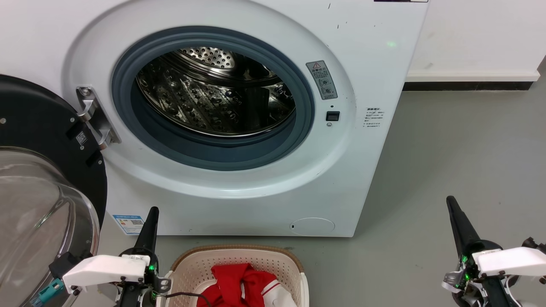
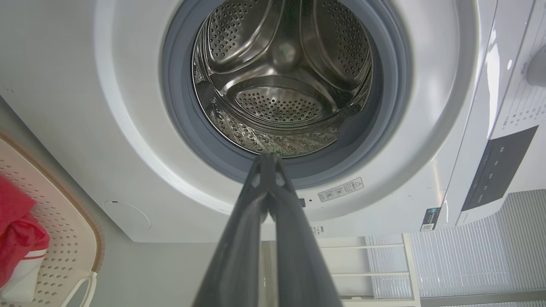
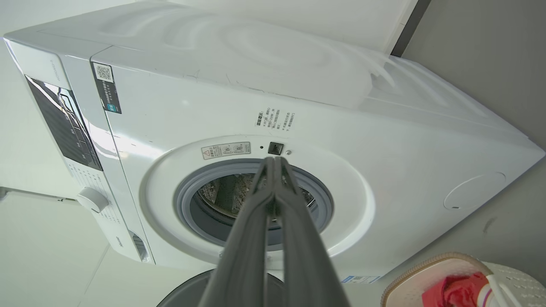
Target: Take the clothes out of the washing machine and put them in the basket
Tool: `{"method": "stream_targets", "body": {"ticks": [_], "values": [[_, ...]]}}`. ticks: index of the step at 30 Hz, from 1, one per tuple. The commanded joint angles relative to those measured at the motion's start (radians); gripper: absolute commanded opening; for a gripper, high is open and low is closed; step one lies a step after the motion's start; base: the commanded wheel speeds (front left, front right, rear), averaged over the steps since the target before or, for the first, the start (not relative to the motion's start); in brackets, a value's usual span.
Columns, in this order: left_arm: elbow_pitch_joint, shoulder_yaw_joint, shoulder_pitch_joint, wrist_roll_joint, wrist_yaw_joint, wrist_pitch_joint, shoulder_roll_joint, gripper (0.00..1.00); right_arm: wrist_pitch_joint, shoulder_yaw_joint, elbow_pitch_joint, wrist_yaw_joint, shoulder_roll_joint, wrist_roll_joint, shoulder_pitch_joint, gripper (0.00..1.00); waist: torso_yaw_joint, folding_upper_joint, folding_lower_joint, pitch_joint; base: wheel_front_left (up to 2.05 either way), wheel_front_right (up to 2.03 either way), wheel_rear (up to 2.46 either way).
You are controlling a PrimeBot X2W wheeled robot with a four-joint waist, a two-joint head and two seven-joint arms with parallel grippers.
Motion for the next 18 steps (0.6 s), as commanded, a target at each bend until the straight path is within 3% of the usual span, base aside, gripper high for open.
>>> {"method": "stream_targets", "body": {"ticks": [1, 18], "values": [[-0.001, 0.007, -0.017, -0.018, -0.006, 0.003, 0.000, 0.00, 0.003, -0.002, 0.002, 0.000, -0.003, 0.023, -0.023, 0.00, 0.000, 0.0000, 0.0000, 0.000, 0.00, 0.00, 0.00], [0.011, 0.026, -0.024, -0.145, -0.022, 0.034, -0.006, 0.00, 0.022, -0.018, 0.026, 0.000, 0.001, 0.153, -0.038, 0.00, 0.003, 0.0000, 0.0000, -0.001, 0.00, 0.00, 0.00]]}}
